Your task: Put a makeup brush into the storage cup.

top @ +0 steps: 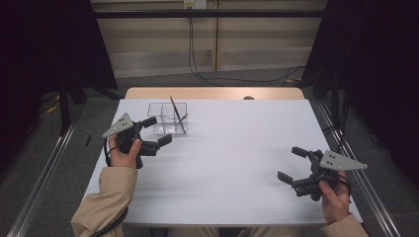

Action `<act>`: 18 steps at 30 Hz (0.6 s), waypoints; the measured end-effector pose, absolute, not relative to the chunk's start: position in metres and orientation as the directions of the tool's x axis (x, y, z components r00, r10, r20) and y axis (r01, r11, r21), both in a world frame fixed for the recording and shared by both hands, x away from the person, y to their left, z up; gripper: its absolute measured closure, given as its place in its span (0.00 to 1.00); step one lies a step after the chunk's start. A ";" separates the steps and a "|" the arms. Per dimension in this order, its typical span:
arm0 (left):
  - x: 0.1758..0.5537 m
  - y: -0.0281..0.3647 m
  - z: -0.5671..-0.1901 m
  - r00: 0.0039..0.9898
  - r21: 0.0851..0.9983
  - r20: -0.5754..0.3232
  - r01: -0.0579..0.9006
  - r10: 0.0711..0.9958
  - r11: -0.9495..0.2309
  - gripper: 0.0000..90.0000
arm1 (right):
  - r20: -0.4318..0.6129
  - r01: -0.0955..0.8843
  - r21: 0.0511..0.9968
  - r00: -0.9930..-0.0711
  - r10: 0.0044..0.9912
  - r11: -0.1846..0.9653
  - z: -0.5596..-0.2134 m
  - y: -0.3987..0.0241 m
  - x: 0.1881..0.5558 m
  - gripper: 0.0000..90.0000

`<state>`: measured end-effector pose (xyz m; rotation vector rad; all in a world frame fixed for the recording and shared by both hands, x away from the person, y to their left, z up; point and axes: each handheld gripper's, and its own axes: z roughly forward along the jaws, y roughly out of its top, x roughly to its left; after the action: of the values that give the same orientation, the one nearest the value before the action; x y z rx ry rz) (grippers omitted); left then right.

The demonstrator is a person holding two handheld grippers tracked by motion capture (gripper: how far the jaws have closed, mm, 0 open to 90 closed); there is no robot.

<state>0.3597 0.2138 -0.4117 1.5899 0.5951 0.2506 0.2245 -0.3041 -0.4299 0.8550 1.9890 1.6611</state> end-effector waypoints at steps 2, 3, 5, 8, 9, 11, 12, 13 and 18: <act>0.359 0.214 -0.413 0.840 0.976 -0.186 0.219 0.510 -0.006 0.01 | 0.073 0.194 0.976 -0.728 0.682 0.103 -0.430 -0.304 0.224 0.00; 0.359 0.214 -0.413 0.842 0.975 -0.187 0.220 0.506 -0.006 0.01 | 0.070 0.192 0.976 -0.727 0.683 0.105 -0.430 -0.304 0.224 0.00; 0.358 0.214 -0.414 0.844 0.976 -0.181 0.217 0.504 -0.012 0.01 | 0.069 0.192 0.976 -0.727 0.683 0.105 -0.430 -0.304 0.224 0.00; 0.356 0.213 -0.415 0.846 0.975 -0.187 0.221 0.500 -0.009 0.01 | 0.072 0.195 0.975 -0.728 0.682 0.105 -0.430 -0.304 0.224 0.00; 0.355 0.214 -0.416 0.846 0.975 -0.188 0.220 0.498 -0.006 0.01 | 0.072 0.195 0.975 -0.727 0.683 0.105 -0.430 -0.305 0.223 0.00; 0.353 0.215 -0.416 0.847 0.976 -0.189 0.220 0.496 -0.003 0.01 | 0.071 0.195 0.975 -0.727 0.683 0.106 -0.430 -0.305 0.223 0.00; 0.352 0.215 -0.416 0.850 0.976 -0.182 0.216 0.495 -0.011 0.01 | 0.070 0.194 0.975 -0.727 0.683 0.107 -0.430 -0.305 0.223 0.00; 0.351 0.215 -0.416 0.850 0.976 -0.183 0.217 0.494 -0.013 0.01 | 0.069 0.193 0.975 -0.728 0.682 0.107 -0.430 -0.305 0.223 0.00; 0.344 0.220 -0.420 0.856 0.975 -0.180 0.220 0.485 -0.025 0.01 | 0.069 0.197 0.974 -0.724 0.686 0.110 -0.431 -0.305 0.222 0.00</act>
<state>0.3441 0.2197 -0.4197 1.6085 0.5639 0.2304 0.2220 -0.3048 -0.4308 0.8592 1.9933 1.6470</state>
